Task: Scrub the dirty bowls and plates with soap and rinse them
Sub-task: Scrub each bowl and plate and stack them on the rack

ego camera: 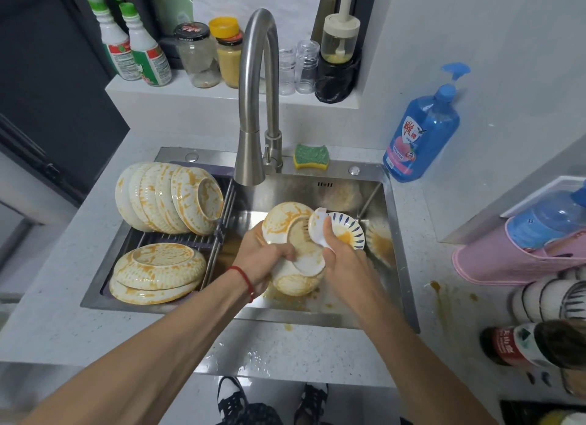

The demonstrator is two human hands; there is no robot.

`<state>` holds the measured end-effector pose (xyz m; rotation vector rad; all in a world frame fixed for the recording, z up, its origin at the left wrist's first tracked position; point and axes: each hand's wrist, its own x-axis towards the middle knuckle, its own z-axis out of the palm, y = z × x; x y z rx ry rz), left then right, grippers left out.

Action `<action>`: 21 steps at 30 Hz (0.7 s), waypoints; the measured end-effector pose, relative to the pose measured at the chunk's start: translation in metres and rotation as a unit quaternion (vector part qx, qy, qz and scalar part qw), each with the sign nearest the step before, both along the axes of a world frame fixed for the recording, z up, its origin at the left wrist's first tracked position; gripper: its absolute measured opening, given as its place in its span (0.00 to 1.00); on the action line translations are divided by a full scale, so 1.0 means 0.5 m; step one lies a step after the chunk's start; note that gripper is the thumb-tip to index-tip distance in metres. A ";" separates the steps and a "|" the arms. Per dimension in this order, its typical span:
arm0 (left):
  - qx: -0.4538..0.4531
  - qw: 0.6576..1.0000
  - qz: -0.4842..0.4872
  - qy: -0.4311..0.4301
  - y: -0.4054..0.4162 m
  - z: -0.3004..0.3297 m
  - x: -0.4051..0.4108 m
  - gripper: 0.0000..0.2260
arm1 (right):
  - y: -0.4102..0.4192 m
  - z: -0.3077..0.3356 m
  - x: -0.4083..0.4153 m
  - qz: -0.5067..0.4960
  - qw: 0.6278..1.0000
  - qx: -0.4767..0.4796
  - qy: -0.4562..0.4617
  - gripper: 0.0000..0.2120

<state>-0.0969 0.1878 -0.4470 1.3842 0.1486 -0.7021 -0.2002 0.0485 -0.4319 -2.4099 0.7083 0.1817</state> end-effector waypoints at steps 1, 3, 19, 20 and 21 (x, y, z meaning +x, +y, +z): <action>-0.002 1.000 0.005 0.000 -0.003 0.002 0.000 0.34 | 0.012 0.004 0.005 0.009 1.000 0.010 -0.010 0.30; -0.005 1.000 0.017 0.006 0.003 0.001 0.006 0.33 | 0.048 0.004 -0.018 0.052 0.998 0.028 -0.024 0.31; -0.023 0.999 0.037 0.014 0.013 0.006 0.020 0.32 | 0.016 -0.009 -0.034 0.032 0.998 -0.047 0.032 0.33; -0.022 0.999 0.034 0.014 0.006 0.007 0.020 0.32 | 0.025 -0.004 -0.026 0.034 0.998 -0.039 0.021 0.34; -0.021 0.999 0.035 0.013 0.005 0.007 0.022 0.31 | 0.041 0.001 -0.023 0.049 0.998 -0.022 0.010 0.34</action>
